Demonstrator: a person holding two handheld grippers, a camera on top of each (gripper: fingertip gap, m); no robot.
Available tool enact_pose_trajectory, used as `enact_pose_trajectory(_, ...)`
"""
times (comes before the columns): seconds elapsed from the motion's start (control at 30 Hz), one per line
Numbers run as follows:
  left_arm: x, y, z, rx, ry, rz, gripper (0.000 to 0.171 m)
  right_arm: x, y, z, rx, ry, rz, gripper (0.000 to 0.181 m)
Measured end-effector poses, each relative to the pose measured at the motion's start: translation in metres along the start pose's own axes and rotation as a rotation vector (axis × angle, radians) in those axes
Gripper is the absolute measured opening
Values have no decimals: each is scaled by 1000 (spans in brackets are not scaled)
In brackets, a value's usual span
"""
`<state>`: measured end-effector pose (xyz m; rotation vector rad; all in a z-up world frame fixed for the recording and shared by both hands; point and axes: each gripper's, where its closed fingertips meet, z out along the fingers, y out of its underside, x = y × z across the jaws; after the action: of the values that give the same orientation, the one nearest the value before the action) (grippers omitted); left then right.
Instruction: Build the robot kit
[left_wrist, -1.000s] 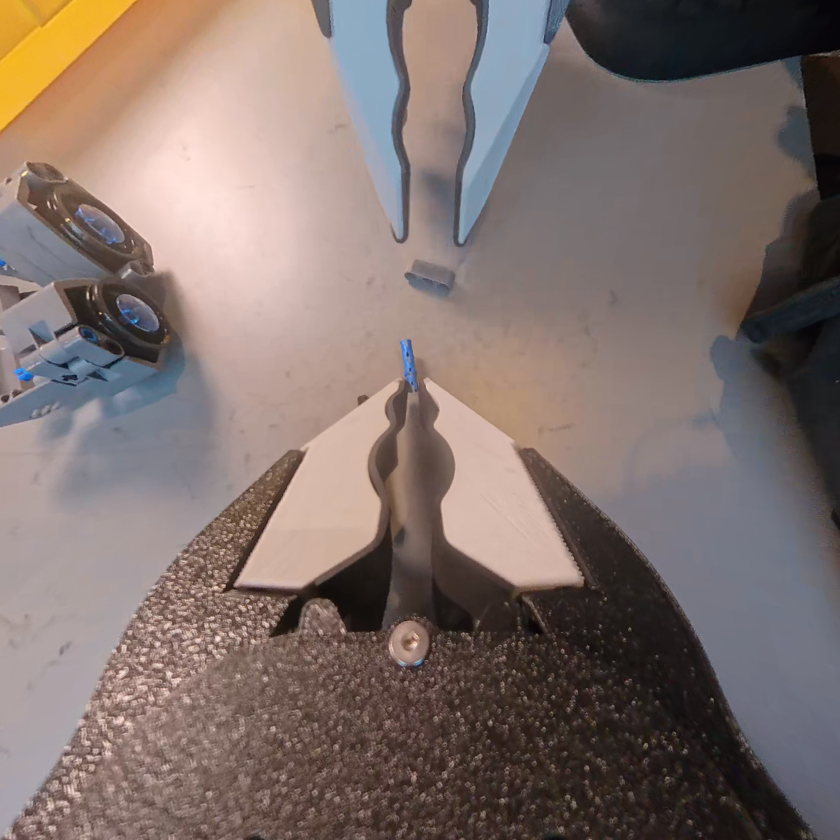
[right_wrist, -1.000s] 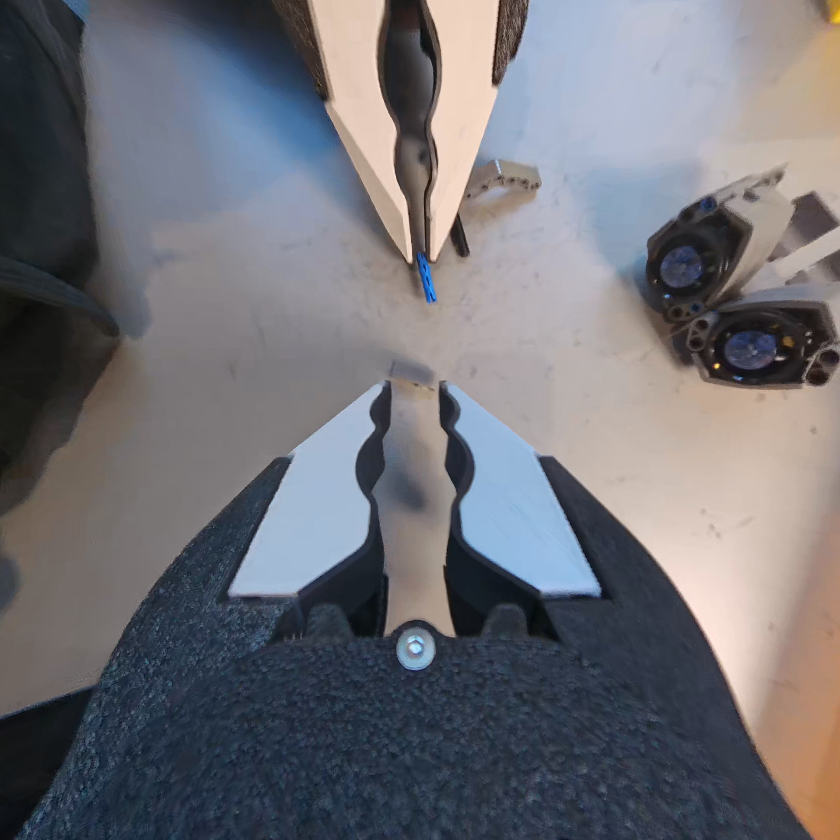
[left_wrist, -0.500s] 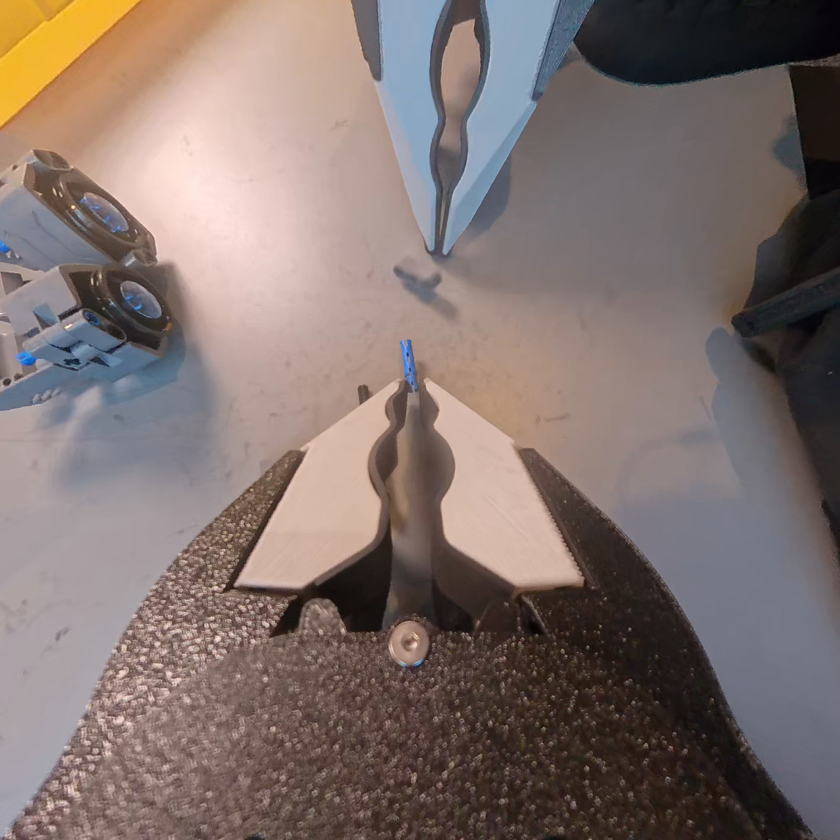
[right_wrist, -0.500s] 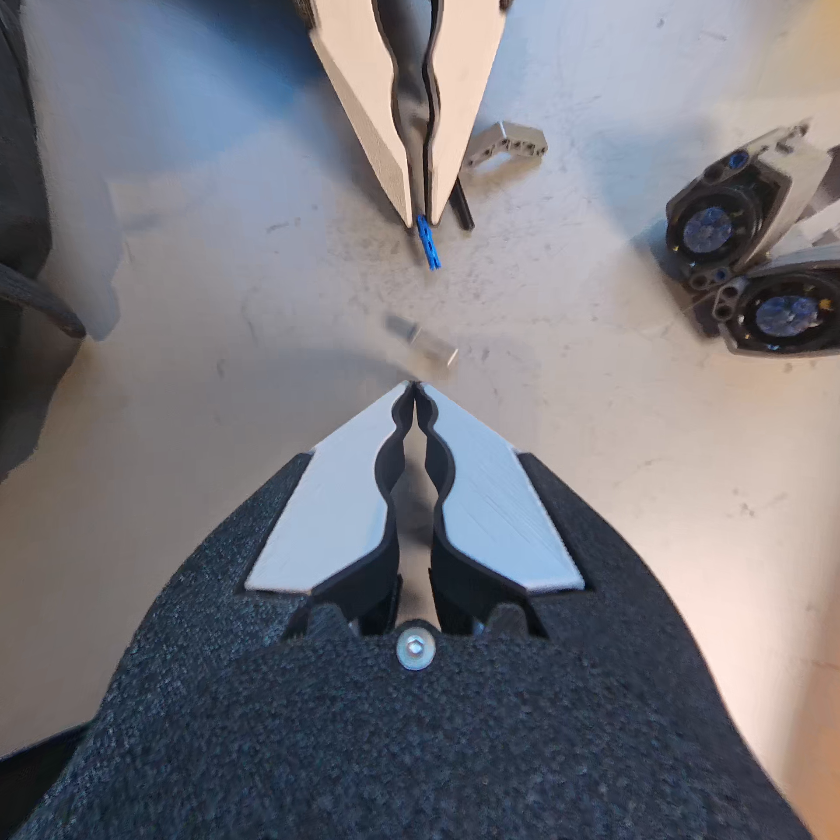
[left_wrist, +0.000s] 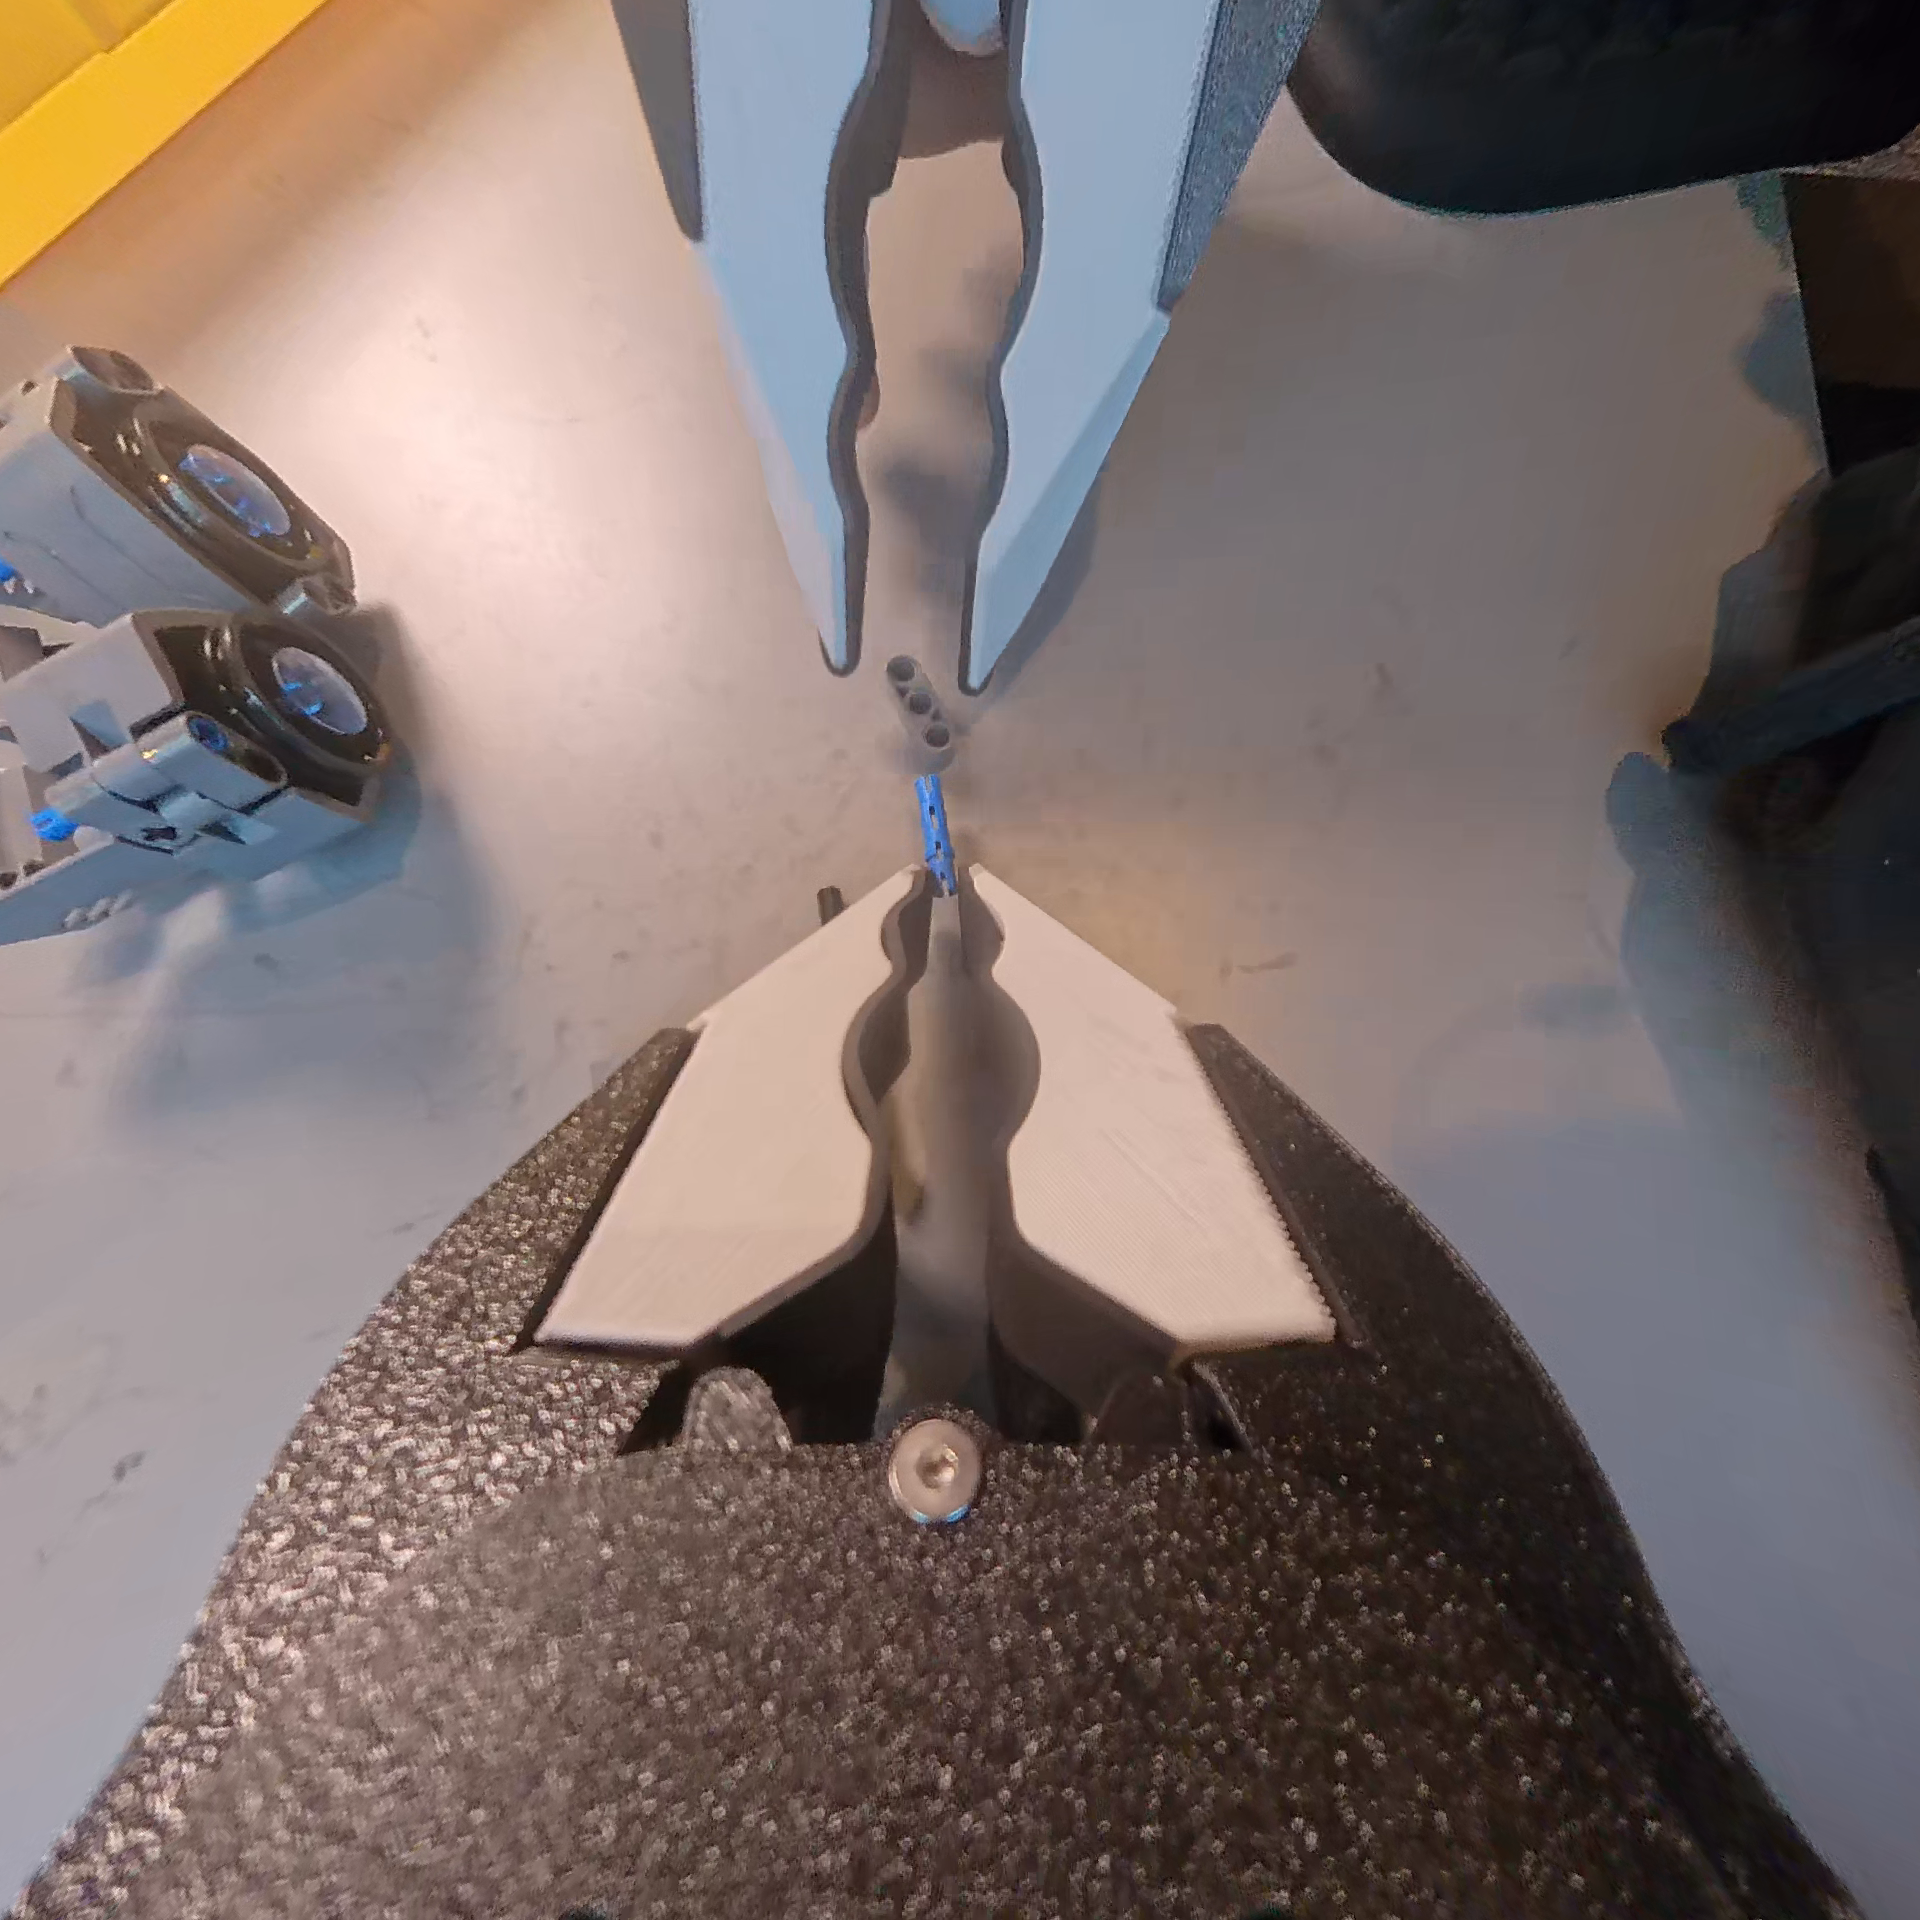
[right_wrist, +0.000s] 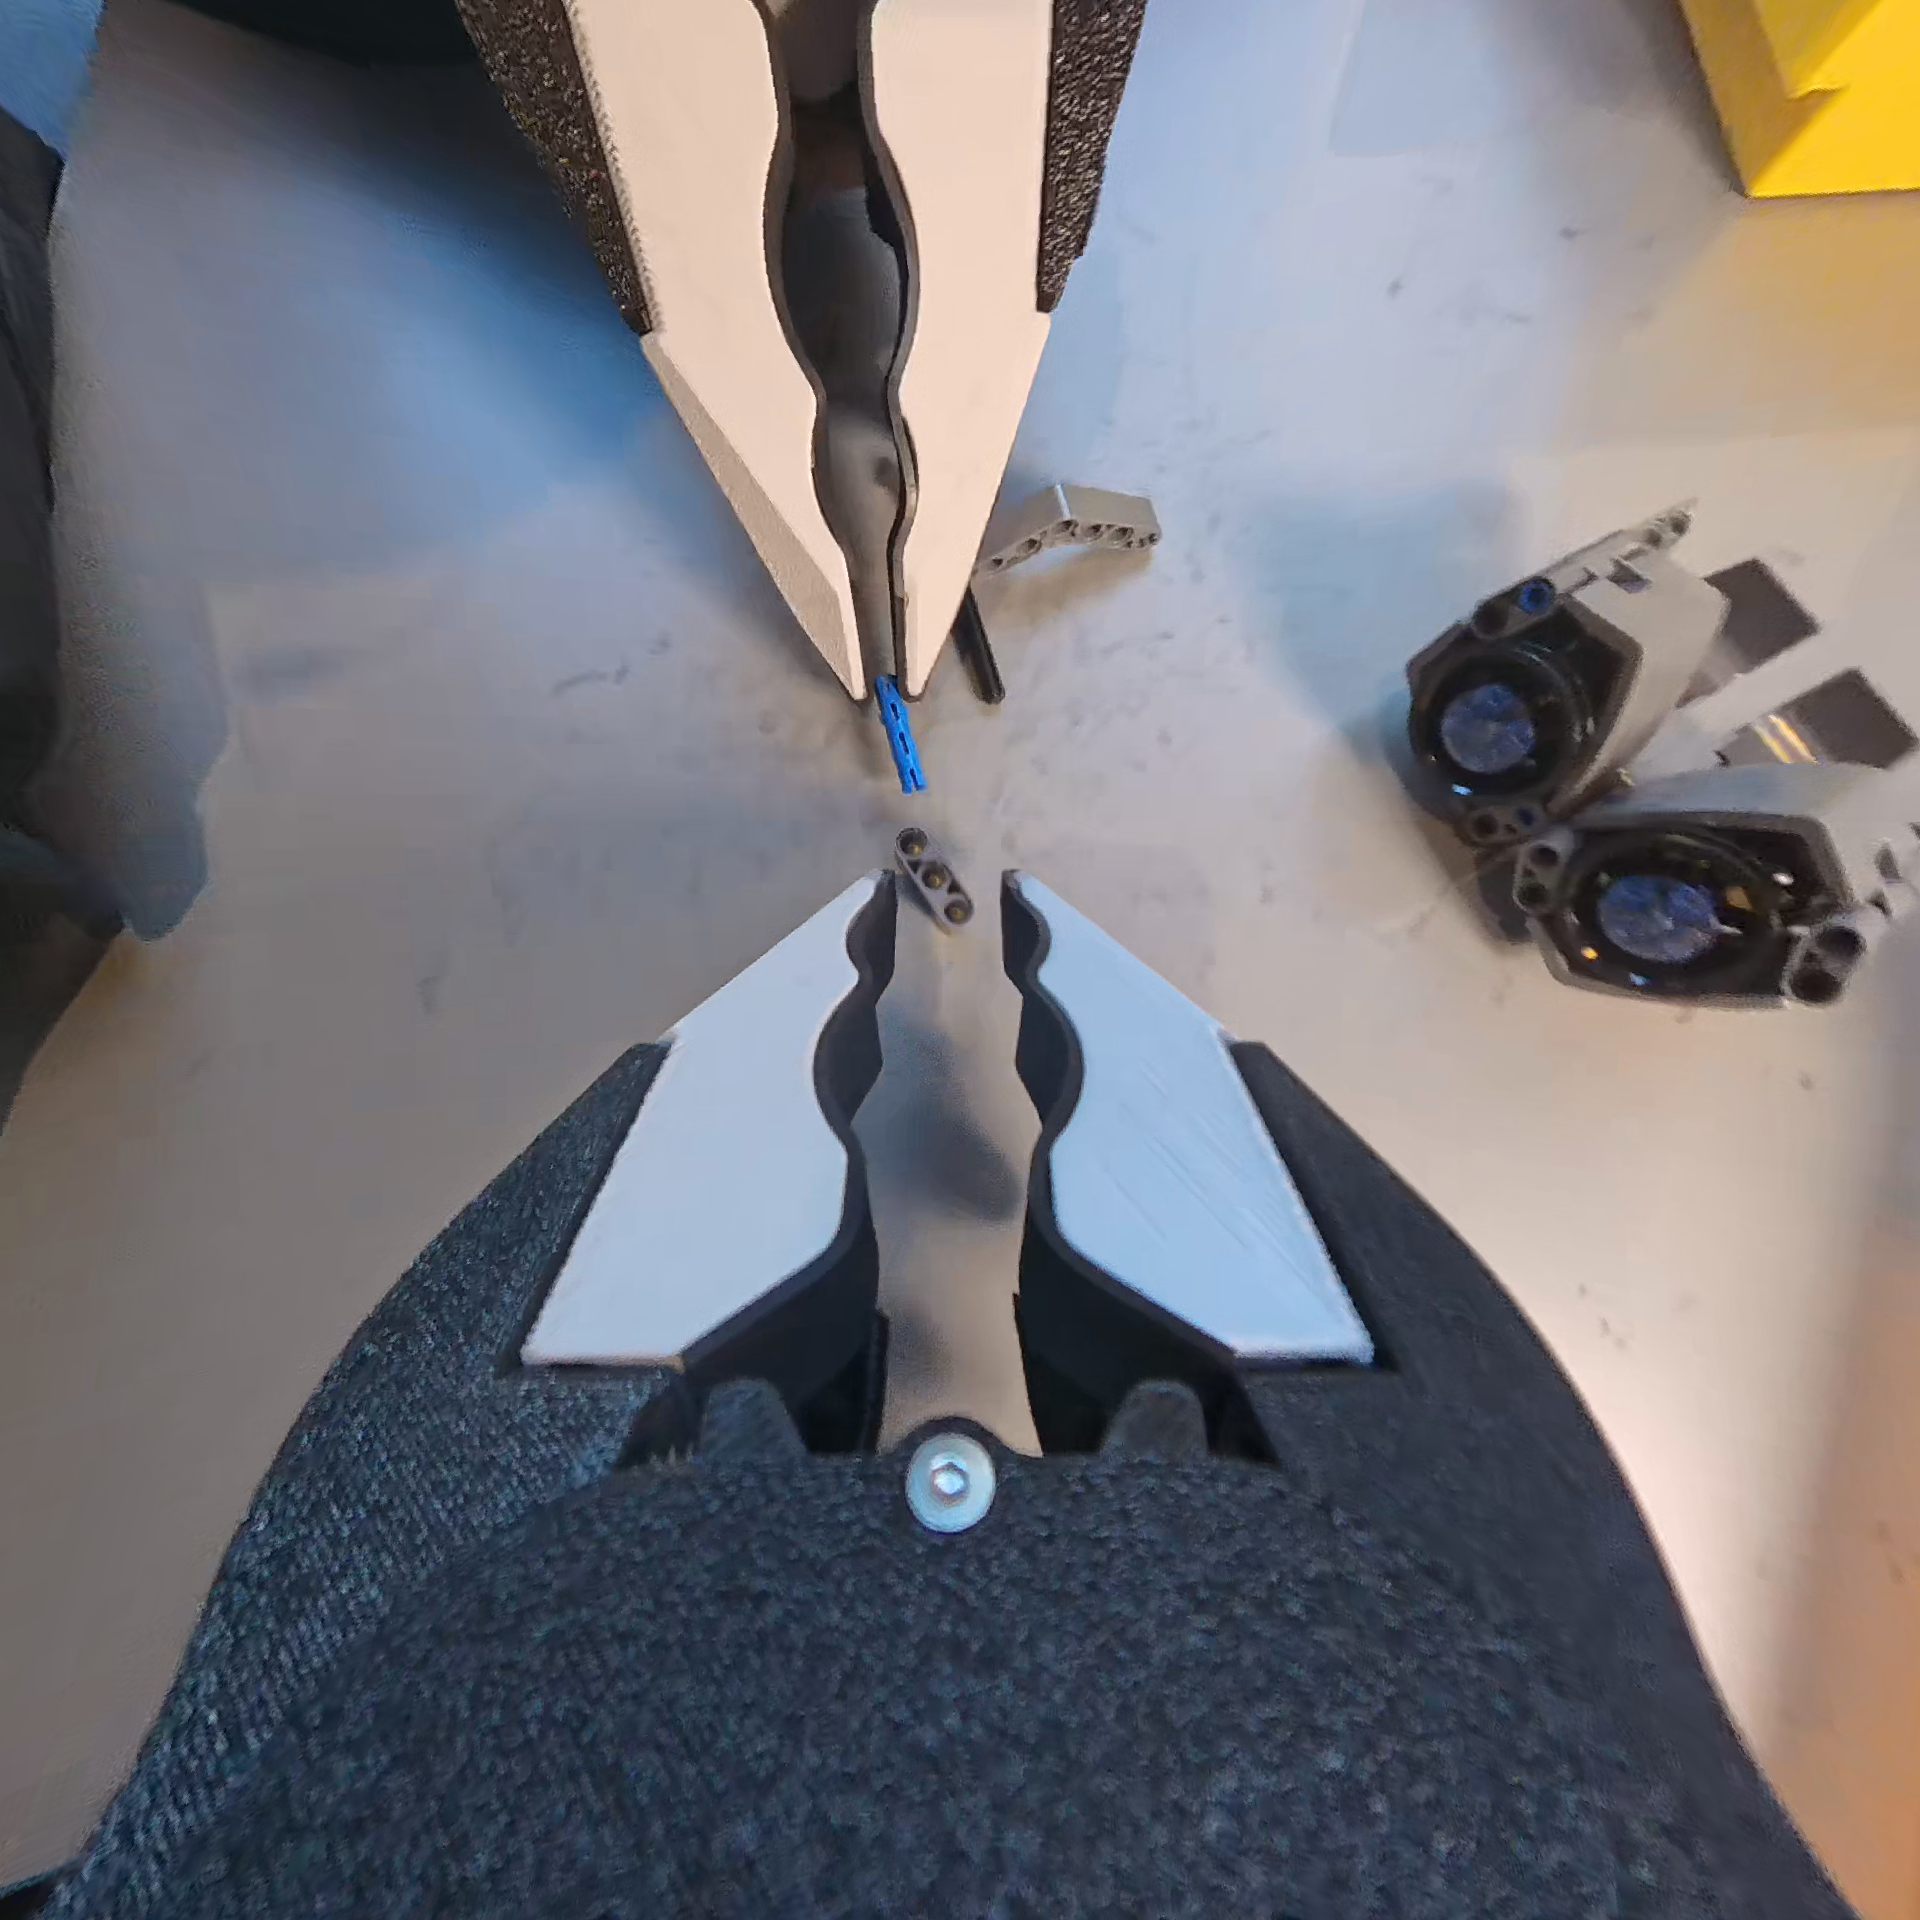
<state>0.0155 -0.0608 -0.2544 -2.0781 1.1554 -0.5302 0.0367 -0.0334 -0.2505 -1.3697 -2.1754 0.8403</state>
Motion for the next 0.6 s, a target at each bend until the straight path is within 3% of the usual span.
enact_pose_trajectory(0.27,-4,4,-8,19,4,-28,4,-26,-2,15,-117,-282,-223,8)
enact_pose_trajectory(0.43,5,2,-6,29,47,-28,4,-49,7,4,-211,-434,-356,16)
enact_pose_trajectory(0.6,13,-5,-6,46,89,-27,4,-48,-10,-13,-56,-365,-231,17)
